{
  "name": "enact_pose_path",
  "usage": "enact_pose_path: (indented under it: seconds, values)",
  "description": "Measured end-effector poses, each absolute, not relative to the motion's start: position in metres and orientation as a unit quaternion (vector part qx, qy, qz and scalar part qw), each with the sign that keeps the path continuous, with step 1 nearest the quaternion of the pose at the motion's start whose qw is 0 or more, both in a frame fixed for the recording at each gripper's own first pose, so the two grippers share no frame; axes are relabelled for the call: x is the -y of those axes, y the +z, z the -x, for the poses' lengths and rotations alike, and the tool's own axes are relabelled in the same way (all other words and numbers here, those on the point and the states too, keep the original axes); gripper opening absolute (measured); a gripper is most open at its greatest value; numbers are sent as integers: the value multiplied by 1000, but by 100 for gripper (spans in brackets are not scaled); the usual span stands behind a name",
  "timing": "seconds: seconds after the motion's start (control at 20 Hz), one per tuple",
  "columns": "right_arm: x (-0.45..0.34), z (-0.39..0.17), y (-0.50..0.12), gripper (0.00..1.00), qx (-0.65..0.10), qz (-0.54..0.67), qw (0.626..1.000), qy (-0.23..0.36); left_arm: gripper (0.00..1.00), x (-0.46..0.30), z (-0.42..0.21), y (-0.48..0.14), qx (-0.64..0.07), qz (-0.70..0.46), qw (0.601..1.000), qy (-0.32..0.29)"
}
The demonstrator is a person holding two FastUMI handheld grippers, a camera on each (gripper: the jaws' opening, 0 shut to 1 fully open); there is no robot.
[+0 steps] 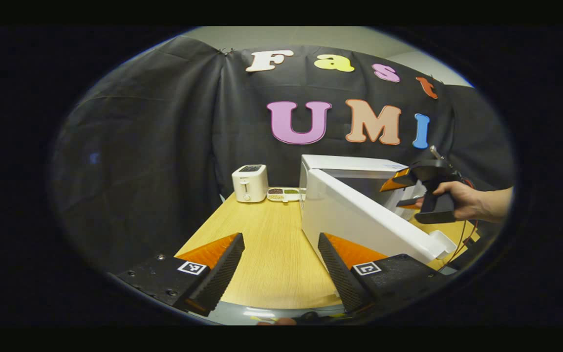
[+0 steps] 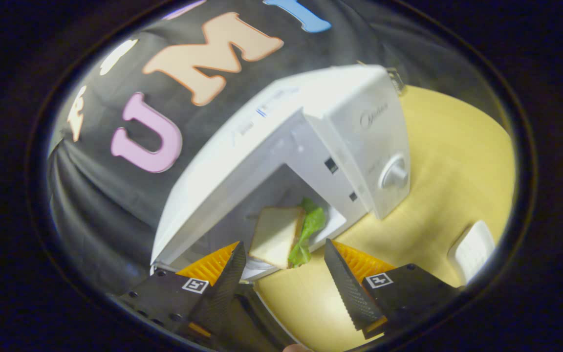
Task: Open the microwave oven with the left hand, put the food in, and close the microwave oven.
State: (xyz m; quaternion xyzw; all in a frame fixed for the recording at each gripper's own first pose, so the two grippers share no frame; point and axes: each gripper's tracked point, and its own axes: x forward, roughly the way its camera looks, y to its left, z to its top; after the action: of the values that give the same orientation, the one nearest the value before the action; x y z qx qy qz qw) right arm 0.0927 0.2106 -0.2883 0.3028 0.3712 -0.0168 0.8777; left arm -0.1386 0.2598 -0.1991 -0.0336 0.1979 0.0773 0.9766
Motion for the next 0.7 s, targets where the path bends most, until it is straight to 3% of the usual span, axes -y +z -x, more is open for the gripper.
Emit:
enact_pose_path:
  seconds: [0.15, 0.25, 0.4, 0.65, 0.7]
  values:
    - [-185, -74, -251, 99, -318, -231, 920, 16, 39, -278, 134, -211, -203, 8, 973, 109]
    - [-170, -62, -226, 99, -285, -194, 938, 27, 3, -262, 142, -231, -228, 10, 971, 73]
    - [-148, -44, -189, 99, -233, -130, 963, 39, 1, -231, 139, -239, -241, 0, 970, 7]
    - [-124, -27, -129, 99, -156, -54, 986, 37, 1, -202, 129, -247, -248, -14, 968, -39]
    - [-120, -23, -118, 90, -144, -37, 988, 37, 1, -198, 126, -246, -249, -19, 967, -47]
